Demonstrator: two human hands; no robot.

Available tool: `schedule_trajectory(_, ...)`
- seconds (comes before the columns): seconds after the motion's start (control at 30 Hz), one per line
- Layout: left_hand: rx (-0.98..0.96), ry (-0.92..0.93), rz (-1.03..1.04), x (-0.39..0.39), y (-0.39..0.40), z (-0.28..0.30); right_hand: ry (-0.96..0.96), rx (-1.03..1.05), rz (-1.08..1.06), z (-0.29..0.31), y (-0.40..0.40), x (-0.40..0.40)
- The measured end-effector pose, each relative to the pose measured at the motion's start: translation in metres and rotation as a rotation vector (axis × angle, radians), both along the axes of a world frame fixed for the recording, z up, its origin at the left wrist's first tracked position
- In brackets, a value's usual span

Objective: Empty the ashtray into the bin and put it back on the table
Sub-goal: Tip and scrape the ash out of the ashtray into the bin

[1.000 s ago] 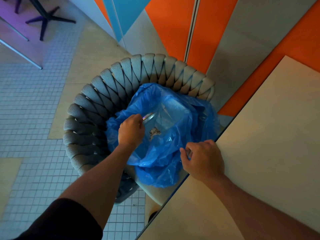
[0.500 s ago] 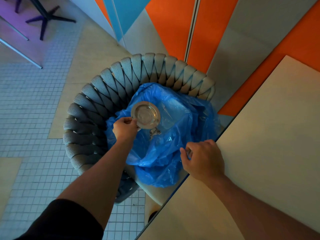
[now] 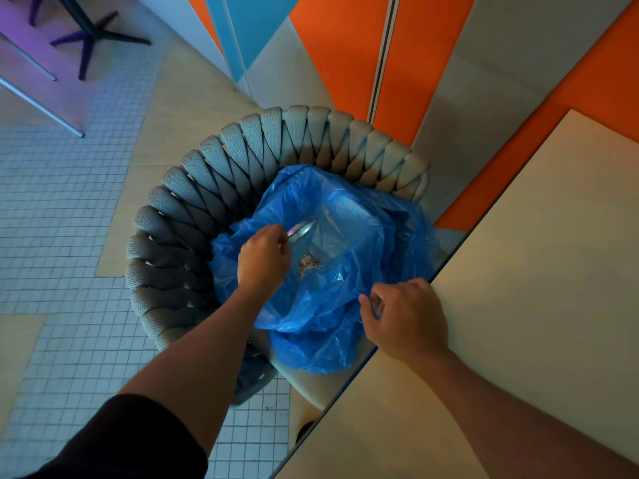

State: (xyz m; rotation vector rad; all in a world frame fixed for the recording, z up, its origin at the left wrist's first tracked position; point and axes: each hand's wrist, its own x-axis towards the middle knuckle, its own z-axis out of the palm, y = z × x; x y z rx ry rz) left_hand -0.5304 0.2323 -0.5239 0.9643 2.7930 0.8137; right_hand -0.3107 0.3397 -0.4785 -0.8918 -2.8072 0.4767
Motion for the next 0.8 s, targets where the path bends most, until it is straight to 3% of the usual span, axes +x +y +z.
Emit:
schedule_trajectory(0.3, -0.164, 0.352, -0.249, 0.006, -0.003, 0.009, -0.005, 0.006, 0.001, -0.002, 0.001, 0.000)
schedule_trajectory(0.47, -0.357, 0.289, -0.300, 0.009, -0.005, 0.000, 0.006, 0.012, 0.001, -0.003, 0.000, 0.001)
schedule_trajectory(0.8, -0.332, 0.256, -0.262, 0.007, -0.005, 0.000, 0.005, -0.009, 0.001, -0.003, 0.001, 0.000)
